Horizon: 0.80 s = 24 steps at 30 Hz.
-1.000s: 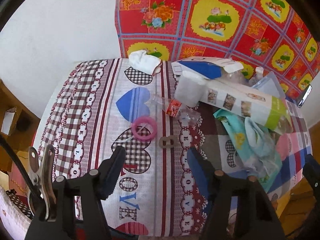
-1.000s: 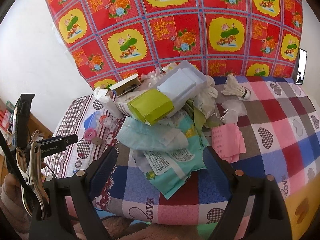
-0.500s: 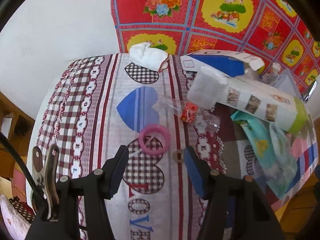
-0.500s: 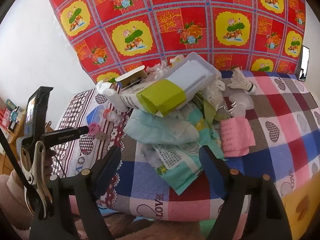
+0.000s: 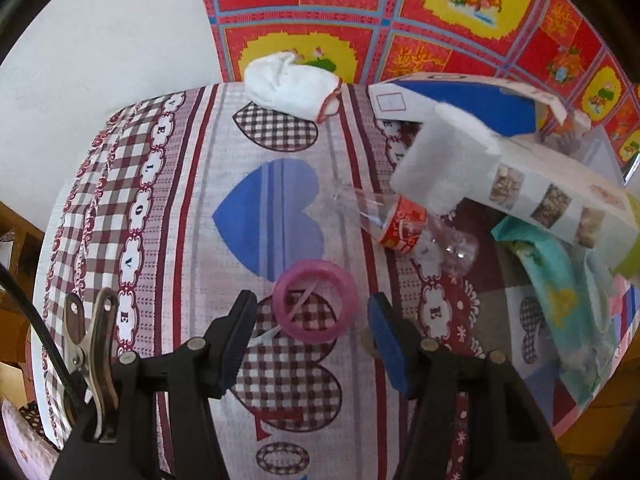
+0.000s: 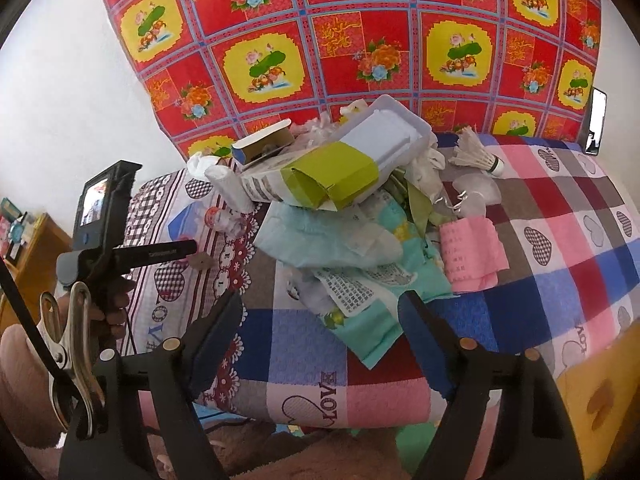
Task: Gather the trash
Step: 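Close the left gripper on the pink plastic ring and lift it, then carry the pink ring with the left gripper over the red bucket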
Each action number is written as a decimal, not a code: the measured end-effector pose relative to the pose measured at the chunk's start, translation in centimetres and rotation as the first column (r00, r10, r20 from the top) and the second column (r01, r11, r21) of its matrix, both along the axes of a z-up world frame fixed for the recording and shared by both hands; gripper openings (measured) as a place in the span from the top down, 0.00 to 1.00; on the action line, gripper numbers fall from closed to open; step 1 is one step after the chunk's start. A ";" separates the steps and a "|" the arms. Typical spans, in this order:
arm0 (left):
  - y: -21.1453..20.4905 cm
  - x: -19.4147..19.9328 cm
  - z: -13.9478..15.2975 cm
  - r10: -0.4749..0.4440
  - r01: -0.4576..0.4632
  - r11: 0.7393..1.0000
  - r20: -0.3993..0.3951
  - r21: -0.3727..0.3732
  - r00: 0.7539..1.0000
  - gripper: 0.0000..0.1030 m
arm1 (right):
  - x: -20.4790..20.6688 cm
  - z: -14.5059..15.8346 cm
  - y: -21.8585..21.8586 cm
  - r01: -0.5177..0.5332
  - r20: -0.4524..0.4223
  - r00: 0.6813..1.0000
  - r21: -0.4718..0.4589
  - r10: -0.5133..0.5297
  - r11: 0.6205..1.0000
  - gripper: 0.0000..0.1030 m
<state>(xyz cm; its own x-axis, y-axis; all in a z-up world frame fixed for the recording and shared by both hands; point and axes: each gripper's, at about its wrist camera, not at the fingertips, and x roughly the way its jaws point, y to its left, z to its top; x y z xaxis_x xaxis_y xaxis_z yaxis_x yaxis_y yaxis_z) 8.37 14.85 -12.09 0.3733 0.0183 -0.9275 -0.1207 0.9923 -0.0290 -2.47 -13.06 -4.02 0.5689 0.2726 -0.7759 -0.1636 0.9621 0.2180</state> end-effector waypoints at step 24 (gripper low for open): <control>1.4 -1.4 -0.5 -0.010 0.009 1.000 0.059 0.017 0.998 0.56 | -2.7 -0.4 1.5 0.033 0.005 0.999 -0.002 -0.033 0.999 0.20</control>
<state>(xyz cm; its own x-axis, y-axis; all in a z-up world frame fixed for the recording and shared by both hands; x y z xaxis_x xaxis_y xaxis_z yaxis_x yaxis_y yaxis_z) 6.94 16.26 -12.62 0.4278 0.0295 -0.9034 -0.1100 0.9937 -0.0196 -5.16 -11.59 -4.44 0.5814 0.2523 -0.7735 -0.1331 0.9674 0.2154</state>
